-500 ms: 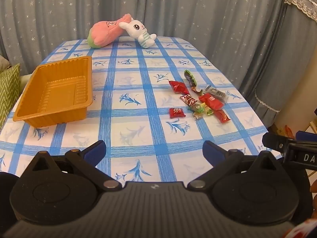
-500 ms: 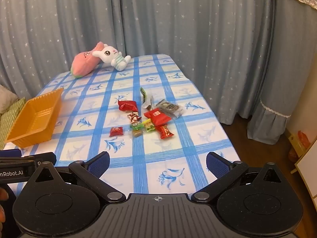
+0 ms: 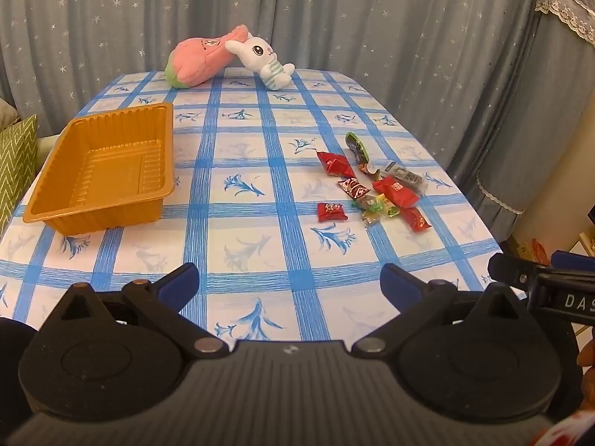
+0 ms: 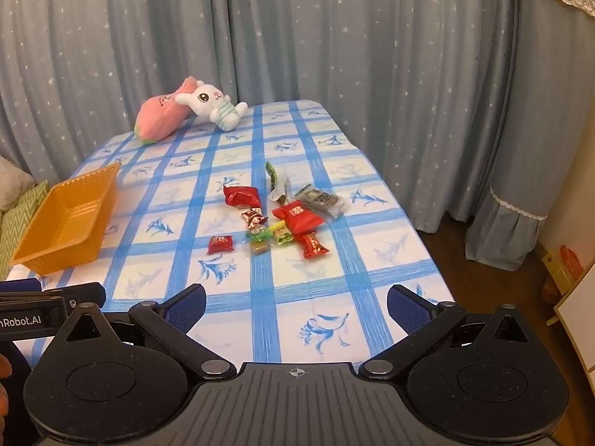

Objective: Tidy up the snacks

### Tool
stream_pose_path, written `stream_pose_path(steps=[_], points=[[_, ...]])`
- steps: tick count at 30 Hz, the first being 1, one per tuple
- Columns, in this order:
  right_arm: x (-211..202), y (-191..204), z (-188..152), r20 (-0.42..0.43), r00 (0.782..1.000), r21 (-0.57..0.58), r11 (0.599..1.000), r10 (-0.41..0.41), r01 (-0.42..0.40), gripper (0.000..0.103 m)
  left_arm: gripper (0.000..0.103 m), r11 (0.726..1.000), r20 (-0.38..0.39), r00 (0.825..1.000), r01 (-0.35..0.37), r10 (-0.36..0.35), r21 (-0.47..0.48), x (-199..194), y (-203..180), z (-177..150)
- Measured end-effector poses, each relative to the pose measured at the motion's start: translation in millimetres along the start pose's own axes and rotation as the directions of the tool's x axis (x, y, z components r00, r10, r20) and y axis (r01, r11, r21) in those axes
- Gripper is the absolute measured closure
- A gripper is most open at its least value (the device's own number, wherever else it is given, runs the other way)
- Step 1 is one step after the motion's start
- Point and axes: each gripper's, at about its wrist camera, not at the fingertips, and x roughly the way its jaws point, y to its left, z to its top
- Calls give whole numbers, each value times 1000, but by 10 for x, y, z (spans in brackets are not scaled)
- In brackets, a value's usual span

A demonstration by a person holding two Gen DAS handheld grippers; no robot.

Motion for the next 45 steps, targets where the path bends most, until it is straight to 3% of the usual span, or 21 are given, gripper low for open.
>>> stream_pose_path(steps=[45], points=[[1,-9,25,-1,1000,-1,1000,-1,1,0,0,1000,-1,1000,6,-6,-7,8,21,-25]])
